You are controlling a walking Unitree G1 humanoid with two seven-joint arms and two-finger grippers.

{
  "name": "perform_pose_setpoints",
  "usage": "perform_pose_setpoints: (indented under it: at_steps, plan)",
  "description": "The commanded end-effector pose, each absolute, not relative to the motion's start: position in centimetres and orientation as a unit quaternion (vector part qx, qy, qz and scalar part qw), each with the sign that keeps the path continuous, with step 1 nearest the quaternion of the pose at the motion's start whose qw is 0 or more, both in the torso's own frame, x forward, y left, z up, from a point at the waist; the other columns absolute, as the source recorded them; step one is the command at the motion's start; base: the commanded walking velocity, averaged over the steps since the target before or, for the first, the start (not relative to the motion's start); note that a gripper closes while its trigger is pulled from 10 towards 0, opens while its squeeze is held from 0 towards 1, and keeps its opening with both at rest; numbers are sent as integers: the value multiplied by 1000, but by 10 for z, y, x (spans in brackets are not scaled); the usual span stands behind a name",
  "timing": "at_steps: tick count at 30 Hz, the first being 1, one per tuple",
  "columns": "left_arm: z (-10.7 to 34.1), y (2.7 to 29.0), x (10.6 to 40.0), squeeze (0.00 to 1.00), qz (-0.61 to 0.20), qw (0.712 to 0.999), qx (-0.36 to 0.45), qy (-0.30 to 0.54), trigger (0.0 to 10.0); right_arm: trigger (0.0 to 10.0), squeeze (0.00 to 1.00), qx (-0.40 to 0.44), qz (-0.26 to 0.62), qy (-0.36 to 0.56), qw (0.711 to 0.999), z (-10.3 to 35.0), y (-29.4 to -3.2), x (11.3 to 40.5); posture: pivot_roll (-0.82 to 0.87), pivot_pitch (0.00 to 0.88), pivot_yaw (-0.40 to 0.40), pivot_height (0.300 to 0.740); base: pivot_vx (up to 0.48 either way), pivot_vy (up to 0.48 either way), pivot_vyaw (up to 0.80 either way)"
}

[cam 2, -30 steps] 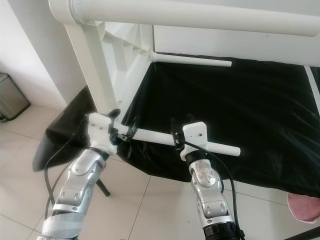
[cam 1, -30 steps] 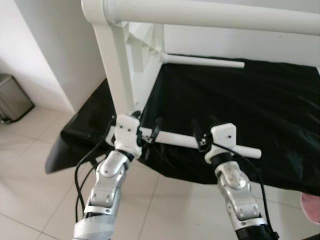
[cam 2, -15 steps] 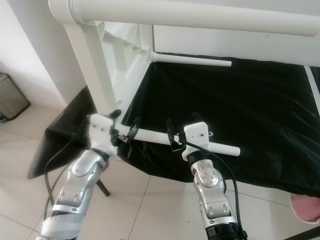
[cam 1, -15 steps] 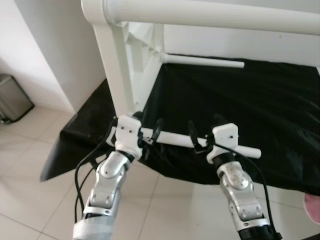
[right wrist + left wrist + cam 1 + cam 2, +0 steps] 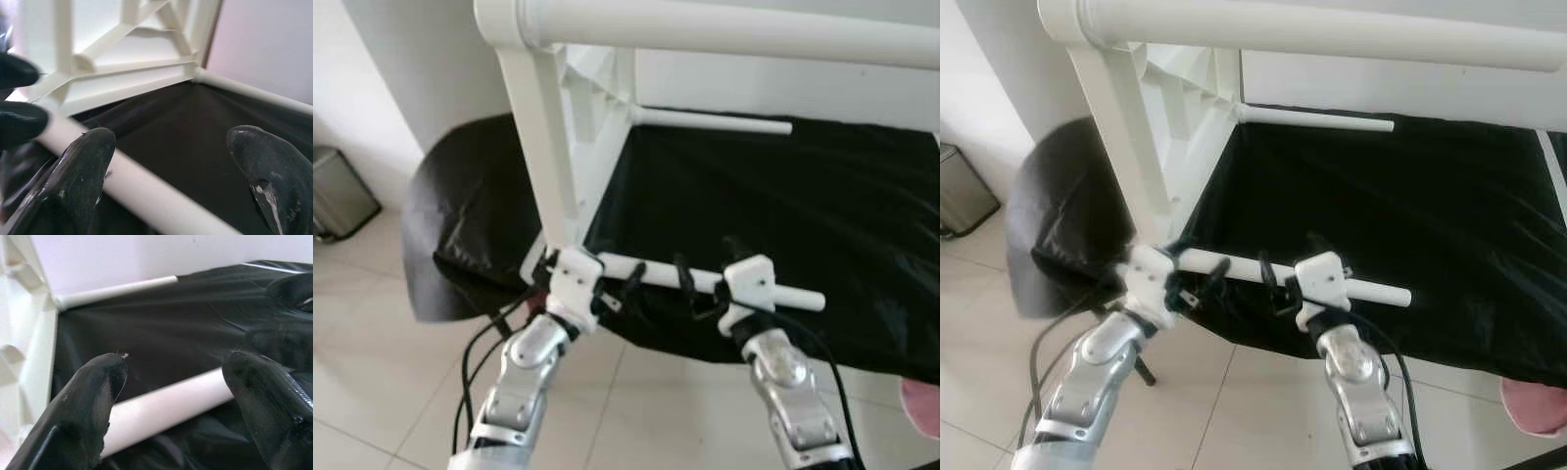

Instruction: Building children table

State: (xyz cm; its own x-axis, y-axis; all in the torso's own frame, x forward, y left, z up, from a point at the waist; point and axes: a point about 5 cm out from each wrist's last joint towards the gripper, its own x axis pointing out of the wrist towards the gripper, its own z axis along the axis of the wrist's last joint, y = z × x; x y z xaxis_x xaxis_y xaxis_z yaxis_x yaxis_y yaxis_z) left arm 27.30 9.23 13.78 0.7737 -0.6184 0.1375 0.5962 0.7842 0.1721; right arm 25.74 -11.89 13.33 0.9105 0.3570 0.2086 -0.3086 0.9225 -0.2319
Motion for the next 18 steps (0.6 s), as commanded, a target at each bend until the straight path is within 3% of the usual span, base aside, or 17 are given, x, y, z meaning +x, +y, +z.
perform_pose_setpoints:
  at_steps: [1,18]
  plan:
    - [135,91,269,0,-338,934,77,-91,10000,10000,1000,-111,194,-130,966,132,-117,254,12,0,23,740,0,0,0]
    - [133,83,265,0,-395,905,126,-97,10000,10000,1000,-165,238,-136,947,127,-118,260,9,0,38,740,0,0,0]
